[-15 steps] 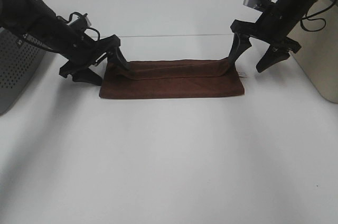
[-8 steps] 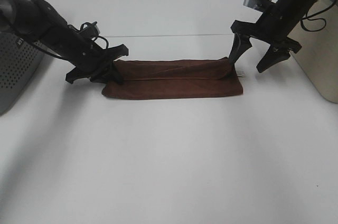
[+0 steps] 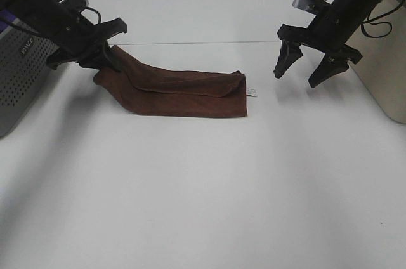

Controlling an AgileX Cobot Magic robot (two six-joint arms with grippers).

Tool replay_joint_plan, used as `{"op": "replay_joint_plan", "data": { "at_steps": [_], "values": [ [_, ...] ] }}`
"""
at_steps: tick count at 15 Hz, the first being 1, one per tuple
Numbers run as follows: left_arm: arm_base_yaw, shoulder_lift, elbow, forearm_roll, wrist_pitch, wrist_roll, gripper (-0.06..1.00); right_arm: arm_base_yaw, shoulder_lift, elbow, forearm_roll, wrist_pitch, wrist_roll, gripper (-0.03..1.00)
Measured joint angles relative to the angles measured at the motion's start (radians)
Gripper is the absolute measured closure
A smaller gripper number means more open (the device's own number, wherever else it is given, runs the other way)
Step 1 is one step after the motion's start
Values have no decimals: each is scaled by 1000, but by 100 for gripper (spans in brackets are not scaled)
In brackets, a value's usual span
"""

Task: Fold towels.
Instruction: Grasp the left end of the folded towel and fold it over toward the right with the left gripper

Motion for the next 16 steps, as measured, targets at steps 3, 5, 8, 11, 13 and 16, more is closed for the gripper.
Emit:
{"op": "replay_joint_plan", "data": {
  "at_steps": [3,5,8,11,13,16],
  "values": [
    [-93,-2,-83,-94,4,0,92,0,0,0,0,1,0,20],
    [-171,9,-117,-108,-38,-1,92,0,0,0,0,2,0,20],
    [-247,70,-129,-116,-132,-44,88,0,0,0,0,2,0,20],
    [-300,112,-129,-131,-234,-53,74,0,0,0,0,2,0,20],
    [-326,126,-129,-170,-258,-53,64,0,0,0,0,2,0,20],
    [-337,132,-131,-241,-287,-54,44,0,0,0,0,2,0,20]
  ]
}}
